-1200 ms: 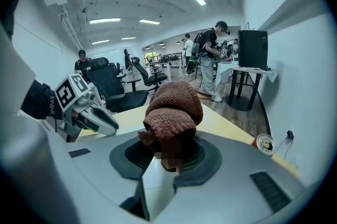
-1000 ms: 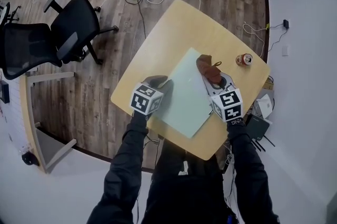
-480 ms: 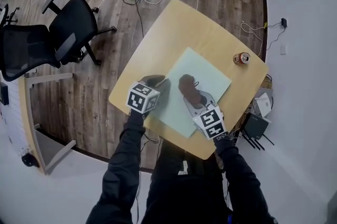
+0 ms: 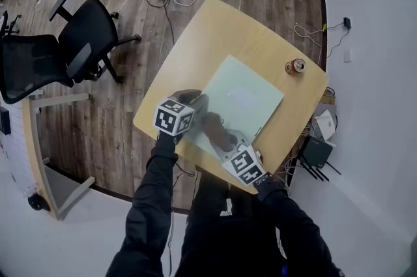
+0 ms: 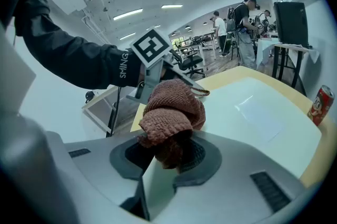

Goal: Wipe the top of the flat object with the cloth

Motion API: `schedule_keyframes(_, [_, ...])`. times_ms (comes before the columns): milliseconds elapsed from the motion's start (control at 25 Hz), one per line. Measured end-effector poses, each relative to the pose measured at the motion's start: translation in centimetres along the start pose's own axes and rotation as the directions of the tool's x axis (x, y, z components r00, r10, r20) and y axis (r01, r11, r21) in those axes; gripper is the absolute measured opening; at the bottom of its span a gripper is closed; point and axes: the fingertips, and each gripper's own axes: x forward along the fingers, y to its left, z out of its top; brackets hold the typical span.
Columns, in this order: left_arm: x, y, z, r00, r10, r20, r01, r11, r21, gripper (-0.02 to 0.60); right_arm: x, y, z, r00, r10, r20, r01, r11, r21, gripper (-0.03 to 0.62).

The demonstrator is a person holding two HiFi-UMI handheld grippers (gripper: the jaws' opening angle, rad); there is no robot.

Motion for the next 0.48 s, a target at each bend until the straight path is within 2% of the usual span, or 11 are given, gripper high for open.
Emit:
schedule_keyframes(280, [-0.2,0.1,-0.1,1.0,-0.012,0.001,0.012,1.0,0.01,0.091,0.7,4.3,-1.2,0.998,0.063,-0.021,-0.063,0.998,-0.022,0.118])
schedule_keyframes(480, [0.0,0.0,0.0,1.0,-0.023,0.0,0.023,1.0,0.011,0.09,0.1,6.5,-1.2,0.989,0.146,-0.028,-0.147,0.989,-0.032,0.118])
